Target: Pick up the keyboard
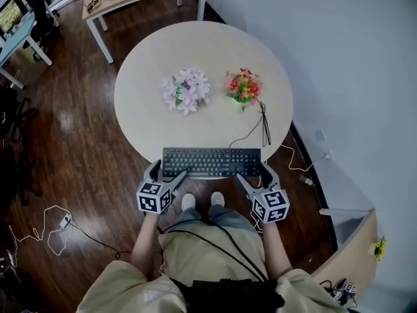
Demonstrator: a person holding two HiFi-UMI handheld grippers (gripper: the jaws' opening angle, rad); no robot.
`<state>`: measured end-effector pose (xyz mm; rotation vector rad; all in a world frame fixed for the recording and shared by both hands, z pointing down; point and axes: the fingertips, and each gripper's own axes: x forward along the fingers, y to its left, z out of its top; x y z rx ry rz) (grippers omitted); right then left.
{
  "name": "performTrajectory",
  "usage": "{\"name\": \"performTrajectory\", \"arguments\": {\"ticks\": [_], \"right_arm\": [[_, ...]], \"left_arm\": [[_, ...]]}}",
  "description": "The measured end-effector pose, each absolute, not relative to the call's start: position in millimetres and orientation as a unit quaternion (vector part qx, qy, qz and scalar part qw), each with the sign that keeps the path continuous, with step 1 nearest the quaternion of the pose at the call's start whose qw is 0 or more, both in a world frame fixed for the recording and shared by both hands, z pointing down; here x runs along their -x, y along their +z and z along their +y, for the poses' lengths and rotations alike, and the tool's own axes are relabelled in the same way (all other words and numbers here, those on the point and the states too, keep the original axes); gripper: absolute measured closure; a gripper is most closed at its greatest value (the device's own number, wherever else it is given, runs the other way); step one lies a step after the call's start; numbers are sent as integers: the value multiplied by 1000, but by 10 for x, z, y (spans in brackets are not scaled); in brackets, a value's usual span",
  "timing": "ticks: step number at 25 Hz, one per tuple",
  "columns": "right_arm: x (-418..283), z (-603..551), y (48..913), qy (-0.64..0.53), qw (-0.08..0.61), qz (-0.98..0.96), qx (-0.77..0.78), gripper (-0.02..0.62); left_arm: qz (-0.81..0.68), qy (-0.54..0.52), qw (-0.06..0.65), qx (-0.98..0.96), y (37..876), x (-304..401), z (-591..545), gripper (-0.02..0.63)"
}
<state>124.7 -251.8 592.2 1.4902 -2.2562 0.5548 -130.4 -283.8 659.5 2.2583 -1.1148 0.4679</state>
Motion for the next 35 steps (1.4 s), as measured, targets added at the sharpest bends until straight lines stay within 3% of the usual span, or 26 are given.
{"name": "performTrajectory", "arguments": {"ticks": [12,28,32,35], "right_arm": [[-2162,-2593,7542,350,265,-739,-511,232],[-2257,-2885,7978,430,227,-742,-462,299],[-2210,-2901,7972,431,246,-757,-425,301],[-2185,-2896,7970,440,258,-762,-400,302]], "left_arm": [[-417,260,406,-770,7604,1596,-3043,189],[-407,276,449,-746,7829,1476,-3171,222],[-412,317,428,-739,7875,1591,-3188,320],[-409,314,439,-736,7880,1613,-3202,345]]}}
